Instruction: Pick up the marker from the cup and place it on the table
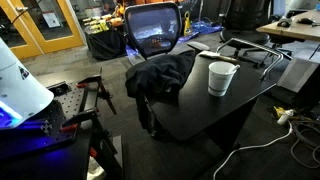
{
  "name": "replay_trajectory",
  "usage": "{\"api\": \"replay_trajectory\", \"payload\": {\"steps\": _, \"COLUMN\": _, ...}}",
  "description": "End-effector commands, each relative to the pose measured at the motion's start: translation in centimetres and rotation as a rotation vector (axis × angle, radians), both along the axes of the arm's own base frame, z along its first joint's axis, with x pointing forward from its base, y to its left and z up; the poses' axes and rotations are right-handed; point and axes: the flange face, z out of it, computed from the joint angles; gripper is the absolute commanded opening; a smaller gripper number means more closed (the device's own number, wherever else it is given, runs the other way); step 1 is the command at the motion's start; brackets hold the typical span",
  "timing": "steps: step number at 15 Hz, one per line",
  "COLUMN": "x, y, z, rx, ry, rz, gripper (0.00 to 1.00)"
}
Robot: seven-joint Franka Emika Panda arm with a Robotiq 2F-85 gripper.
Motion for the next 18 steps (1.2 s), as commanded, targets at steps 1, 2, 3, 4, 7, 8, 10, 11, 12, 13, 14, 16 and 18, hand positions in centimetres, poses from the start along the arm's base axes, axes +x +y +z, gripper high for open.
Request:
{"api": "replay_trajectory", "payload": {"steps": 1, "x": 0.0, "y": 0.0, "z": 0.1, "rx": 0.0, "ry": 0.001, "rz": 0.0, "gripper": 1.0}}
{"api": "replay_trajectory", "payload": {"steps": 2, "x": 0.0, "y": 0.0, "z": 0.1, "rx": 0.0, "ry": 0.001, "rz": 0.0, "gripper": 1.0}}
{"api": "replay_trajectory", "payload": {"steps": 3, "x": 0.0, "y": 0.0, "z": 0.1, "rx": 0.0, "ry": 0.001, "rz": 0.0, "gripper": 1.0}}
{"api": "replay_trajectory", "payload": {"steps": 4, "x": 0.0, "y": 0.0, "z": 0.1, "rx": 0.0, "ry": 0.001, "rz": 0.0, "gripper": 1.0}}
{"api": "replay_trajectory", "payload": {"steps": 7, "x": 0.0, "y": 0.0, "z": 0.1, "rx": 0.0, "ry": 0.001, "rz": 0.0, "gripper": 1.0}}
{"api": "replay_trajectory", "payload": {"steps": 8, "x": 0.0, "y": 0.0, "z": 0.1, "rx": 0.0, "ry": 0.001, "rz": 0.0, "gripper": 1.0}}
{"api": "replay_trajectory", "payload": {"steps": 10, "x": 0.4, "y": 0.3, "z": 0.2, "rx": 0.009, "ry": -0.01, "rz": 0.01, "gripper": 1.0}}
{"api": "replay_trajectory", "payload": {"steps": 11, "x": 0.8, "y": 0.5, "z": 0.3, "rx": 0.013, "ry": -0.019, "rz": 0.013, "gripper": 1.0}}
{"api": "replay_trajectory", "payload": {"steps": 12, "x": 1.3, "y": 0.9, "z": 0.3, "rx": 0.018, "ry": -0.028, "rz": 0.017, "gripper": 1.0}}
{"api": "replay_trajectory", "payload": {"steps": 13, "x": 1.9, "y": 1.2, "z": 0.4, "rx": 0.022, "ry": -0.037, "rz": 0.02, "gripper": 1.0}}
{"api": "replay_trajectory", "payload": {"steps": 14, "x": 2.5, "y": 1.6, "z": 0.5, "rx": 0.028, "ry": -0.05, "rz": 0.019, "gripper": 1.0}}
{"api": "replay_trajectory", "payload": {"steps": 16, "x": 4.0, "y": 2.3, "z": 0.4, "rx": 0.053, "ry": -0.076, "rz": 0.014, "gripper": 1.0}}
{"api": "replay_trajectory", "payload": {"steps": 18, "x": 5.7, "y": 2.9, "z": 0.1, "rx": 0.084, "ry": -0.093, "rz": 0.004, "gripper": 1.0}}
